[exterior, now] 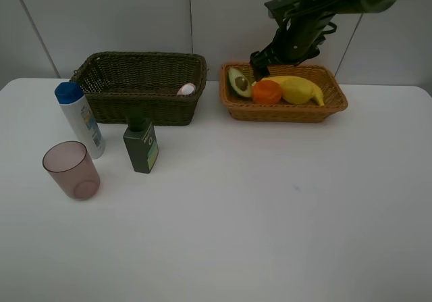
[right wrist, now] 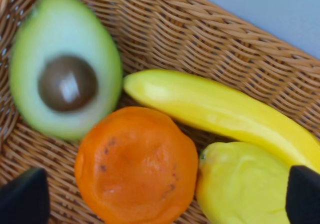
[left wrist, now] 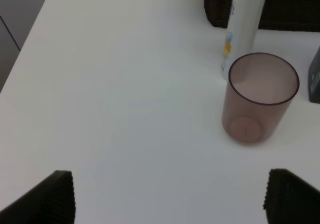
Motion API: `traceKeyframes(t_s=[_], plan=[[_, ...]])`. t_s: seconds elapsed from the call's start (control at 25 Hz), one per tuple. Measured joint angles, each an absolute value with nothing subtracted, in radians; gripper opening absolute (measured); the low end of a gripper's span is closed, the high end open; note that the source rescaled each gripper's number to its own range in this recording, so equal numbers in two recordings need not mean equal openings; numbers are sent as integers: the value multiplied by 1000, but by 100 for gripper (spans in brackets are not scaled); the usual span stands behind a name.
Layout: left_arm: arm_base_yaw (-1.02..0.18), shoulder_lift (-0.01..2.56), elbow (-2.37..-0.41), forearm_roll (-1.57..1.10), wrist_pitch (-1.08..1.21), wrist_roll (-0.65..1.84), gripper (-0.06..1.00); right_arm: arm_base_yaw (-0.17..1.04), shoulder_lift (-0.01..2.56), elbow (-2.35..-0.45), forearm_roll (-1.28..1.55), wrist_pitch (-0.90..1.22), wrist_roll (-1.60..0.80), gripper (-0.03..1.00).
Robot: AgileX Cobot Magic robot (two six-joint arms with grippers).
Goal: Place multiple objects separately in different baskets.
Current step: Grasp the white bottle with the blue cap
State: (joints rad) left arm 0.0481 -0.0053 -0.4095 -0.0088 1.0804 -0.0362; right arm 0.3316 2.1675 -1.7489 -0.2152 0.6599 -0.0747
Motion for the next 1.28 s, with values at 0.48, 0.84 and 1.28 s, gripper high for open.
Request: traceKeyframes(t_s=[0.48, 0.84, 1.28], plan=[[48, -5, -410, -9, 1080, -36, 100, 332, 2121, -1749, -209, 745, -71, 100], [48, -5, -410, -9, 1080, -36, 100, 332, 1992, -1749, -175, 900, -79, 100], [48, -5, -410, -9, 1080, -36, 100, 332, 1722, -1601, -90, 1056, -211, 100]])
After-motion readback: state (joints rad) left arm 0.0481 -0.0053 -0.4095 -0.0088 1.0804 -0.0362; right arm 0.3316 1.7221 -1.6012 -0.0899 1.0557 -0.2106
